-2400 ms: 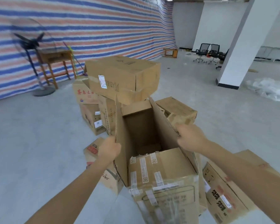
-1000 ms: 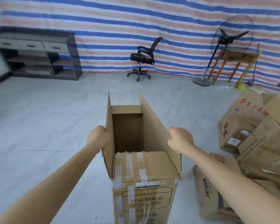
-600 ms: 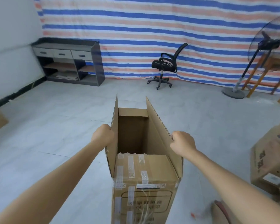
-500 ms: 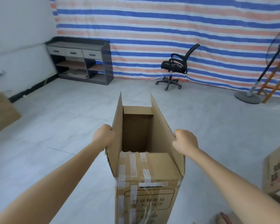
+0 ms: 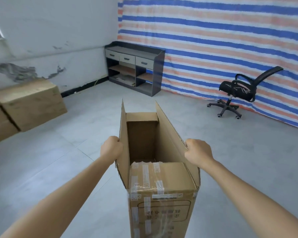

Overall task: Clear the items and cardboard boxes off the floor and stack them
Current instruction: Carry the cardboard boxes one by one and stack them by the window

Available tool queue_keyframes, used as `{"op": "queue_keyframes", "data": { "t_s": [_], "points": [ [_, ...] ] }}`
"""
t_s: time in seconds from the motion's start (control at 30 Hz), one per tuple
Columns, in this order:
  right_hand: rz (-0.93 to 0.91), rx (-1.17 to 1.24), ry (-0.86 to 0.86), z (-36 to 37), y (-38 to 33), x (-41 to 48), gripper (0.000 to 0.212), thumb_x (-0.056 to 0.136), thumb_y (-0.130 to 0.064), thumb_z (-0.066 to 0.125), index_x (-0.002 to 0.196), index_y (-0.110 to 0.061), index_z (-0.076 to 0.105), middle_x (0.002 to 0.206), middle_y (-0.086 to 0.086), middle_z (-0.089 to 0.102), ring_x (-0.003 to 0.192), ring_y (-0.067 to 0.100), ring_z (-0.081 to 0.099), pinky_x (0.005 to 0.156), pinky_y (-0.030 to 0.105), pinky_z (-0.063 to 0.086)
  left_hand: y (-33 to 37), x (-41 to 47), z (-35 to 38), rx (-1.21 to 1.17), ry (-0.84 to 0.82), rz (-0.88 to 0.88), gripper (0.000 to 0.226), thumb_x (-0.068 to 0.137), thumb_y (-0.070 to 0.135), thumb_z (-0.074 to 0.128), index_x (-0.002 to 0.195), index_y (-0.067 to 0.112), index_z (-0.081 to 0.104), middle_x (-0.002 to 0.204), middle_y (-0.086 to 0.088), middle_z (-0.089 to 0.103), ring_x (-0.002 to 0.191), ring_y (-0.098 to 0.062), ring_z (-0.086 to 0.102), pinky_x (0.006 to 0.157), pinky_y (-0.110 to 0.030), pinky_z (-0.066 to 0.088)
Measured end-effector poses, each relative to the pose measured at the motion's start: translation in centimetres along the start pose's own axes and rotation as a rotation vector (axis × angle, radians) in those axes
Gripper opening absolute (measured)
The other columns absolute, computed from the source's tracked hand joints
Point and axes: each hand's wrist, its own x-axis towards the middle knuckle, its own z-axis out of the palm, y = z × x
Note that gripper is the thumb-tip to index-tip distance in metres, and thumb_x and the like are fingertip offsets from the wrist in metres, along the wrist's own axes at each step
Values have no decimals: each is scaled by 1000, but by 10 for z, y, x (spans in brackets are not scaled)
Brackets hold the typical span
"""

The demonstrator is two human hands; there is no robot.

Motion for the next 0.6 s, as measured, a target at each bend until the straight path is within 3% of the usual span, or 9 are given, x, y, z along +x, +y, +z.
{"op": "queue_keyframes", "data": {
  "t_s": [0.2, 0.6],
  "points": [
    [-131, -33, -20, -2, -32, 139, 30, 76, 0, 45, 61, -15, 24, 61, -1, 34, 69, 27, 38, 47, 29, 17, 0, 109, -18, -73, 46, -108, 17, 75, -5, 41, 64, 8, 39, 64, -9, 41, 63, -25, 39, 51, -26, 26],
    [-297, 83, -6, 16, -72, 360, 31, 79, -5, 49, 62, -15, 25, 61, 0, 35, 69, 27, 38, 49, 30, 17, 27, 264, -46, -39, 227, -224, 23, 81, -4, 40, 62, 7, 41, 62, -6, 43, 58, -20, 40, 48, -25, 26]
  ]
}}
